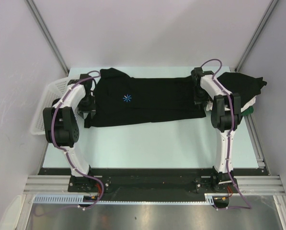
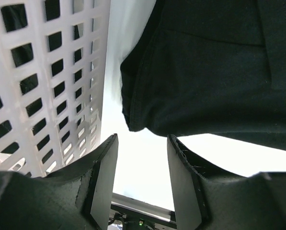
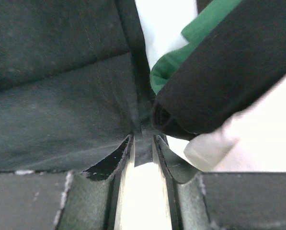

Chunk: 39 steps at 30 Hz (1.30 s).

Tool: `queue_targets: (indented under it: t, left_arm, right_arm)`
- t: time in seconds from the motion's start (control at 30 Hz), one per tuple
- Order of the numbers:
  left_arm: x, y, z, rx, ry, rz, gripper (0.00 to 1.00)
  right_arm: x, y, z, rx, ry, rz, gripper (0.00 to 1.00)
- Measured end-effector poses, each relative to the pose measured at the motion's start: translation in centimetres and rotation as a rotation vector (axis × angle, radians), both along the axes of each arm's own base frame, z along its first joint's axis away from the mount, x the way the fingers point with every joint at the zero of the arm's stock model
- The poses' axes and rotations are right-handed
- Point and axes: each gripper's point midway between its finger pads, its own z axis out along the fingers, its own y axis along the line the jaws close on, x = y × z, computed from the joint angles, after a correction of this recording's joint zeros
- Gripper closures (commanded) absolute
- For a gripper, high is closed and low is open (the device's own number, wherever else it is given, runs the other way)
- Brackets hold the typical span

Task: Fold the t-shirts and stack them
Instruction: Fold the flattened tshirt in 1/3 of the way

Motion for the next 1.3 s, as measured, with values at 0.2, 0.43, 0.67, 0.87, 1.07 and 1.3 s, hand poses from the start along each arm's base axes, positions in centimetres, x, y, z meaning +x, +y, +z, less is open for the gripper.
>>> queue_targets:
  t: [0.2,0.43,0.67,0.87,1.07,1.3]
  left_arm:
    - [0.4,-0.2,0.8,0.003,-0.014,0.000,0.48]
    - [0.9,-0.8,0.7,0.046,-0.011,0.011,0.48]
    - [0.8,-2.0,-1.4,0.071,0.044,0.007,0.48]
    - [0.7,-2.1,-1.7,0.079,0.050,0.011,0.48]
    - [0.7,-2.1,-1.7,0.081,0.051,0.011,0.48]
    - [0.7,-2.2,-1.7,0.081,0.052,0.007,0.44]
  right_arm:
    - [-0.9,0.1,-0.9,0.008,0.034,0.001,0.74]
    - [-1.1,0.3,-1.3,0.023,0.039,0.004,0.91]
    - [-1.0,0.5,-1.4,0.032,0.036,0.006,1.00]
    - [0.0,0.6,-0.9,0.033,0.019,0.017,1.00]
    - [1.8,0.9,0.8,0.040,-0.033,0.024,1.00]
    - [3.1,1.1,2.1,0.050,-0.076,0.027,0.88]
